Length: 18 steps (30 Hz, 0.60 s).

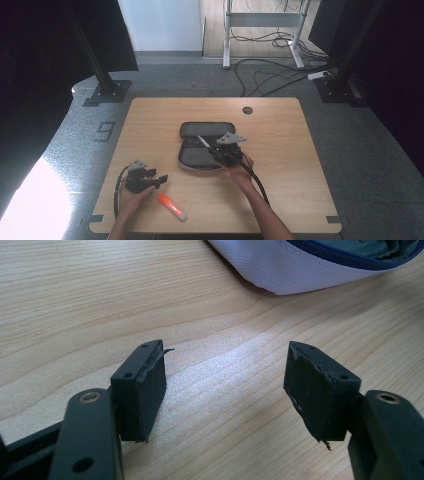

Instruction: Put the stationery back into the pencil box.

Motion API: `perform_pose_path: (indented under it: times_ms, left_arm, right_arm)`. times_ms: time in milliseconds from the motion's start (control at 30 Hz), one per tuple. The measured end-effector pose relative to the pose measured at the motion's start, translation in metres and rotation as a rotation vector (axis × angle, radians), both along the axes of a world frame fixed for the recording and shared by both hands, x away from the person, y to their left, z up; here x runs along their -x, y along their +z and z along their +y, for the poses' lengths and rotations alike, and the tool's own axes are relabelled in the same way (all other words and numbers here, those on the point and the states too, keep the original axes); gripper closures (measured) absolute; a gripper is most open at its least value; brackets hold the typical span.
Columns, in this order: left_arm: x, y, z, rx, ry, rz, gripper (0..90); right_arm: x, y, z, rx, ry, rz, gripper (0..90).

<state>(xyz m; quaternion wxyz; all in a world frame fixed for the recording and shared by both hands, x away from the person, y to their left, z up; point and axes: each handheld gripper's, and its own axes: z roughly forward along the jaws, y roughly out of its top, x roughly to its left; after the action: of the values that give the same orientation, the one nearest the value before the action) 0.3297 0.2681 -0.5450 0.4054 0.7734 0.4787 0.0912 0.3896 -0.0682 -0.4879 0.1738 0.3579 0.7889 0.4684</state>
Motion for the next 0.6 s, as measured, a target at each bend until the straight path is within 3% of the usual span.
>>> perform_pose_path:
  times_ms: [600]
  left_arm:
    - [0.000,0.000,0.001,0.003,0.004,0.001,33.6]
  right_arm:
    - [-0.017,-0.010,0.014,0.036,0.021,0.003,77.9]
